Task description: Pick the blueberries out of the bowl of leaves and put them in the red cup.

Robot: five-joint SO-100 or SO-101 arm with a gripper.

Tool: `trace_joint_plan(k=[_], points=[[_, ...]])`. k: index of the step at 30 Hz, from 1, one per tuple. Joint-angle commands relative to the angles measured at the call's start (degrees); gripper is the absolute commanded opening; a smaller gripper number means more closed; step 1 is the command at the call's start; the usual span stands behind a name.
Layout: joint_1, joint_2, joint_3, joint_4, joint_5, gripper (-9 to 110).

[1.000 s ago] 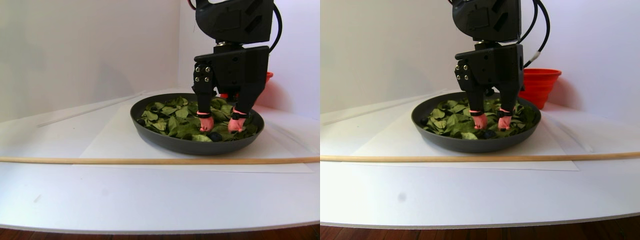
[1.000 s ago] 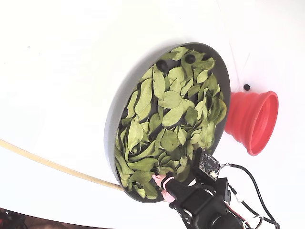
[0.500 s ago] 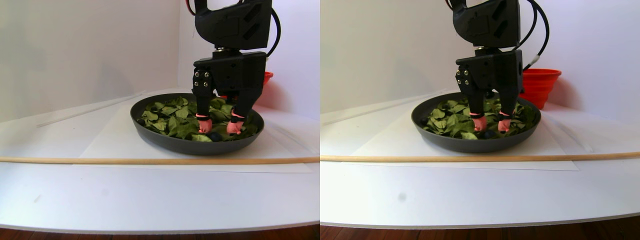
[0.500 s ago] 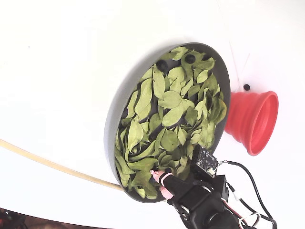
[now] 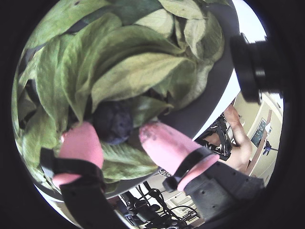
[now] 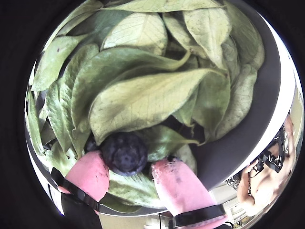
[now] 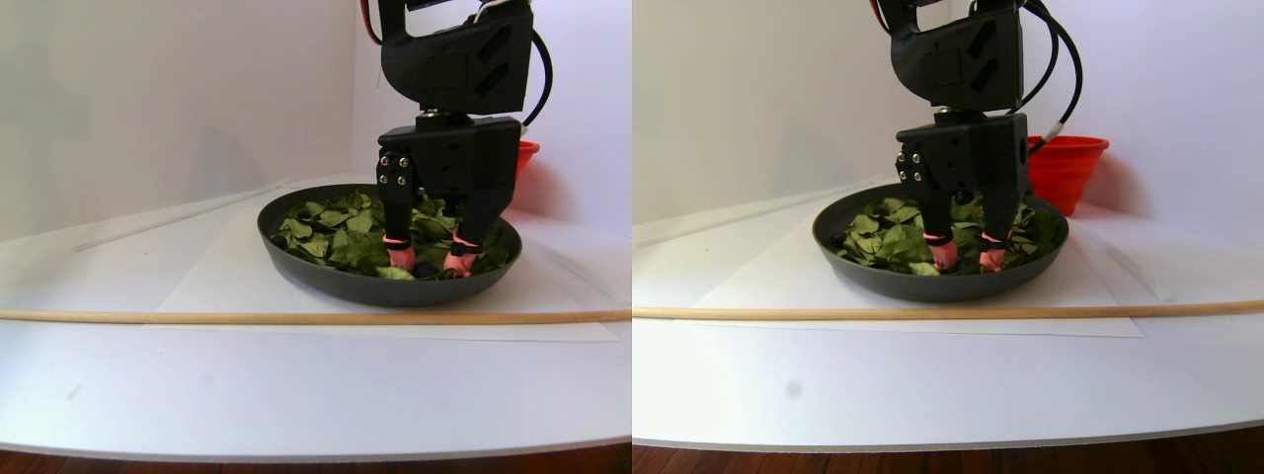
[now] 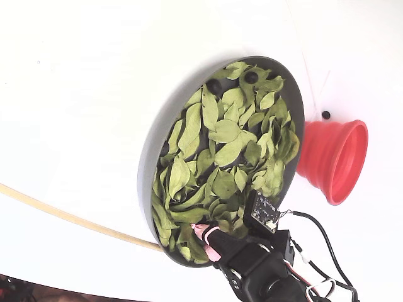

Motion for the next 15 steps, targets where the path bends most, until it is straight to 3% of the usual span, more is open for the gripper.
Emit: trace_joint_plan(k=[1,15], points=[[0.1,0.5,-1.4,-1.0,0.5,18],[0.4,-3.5,-3.0,-3.6,-0.2,18]])
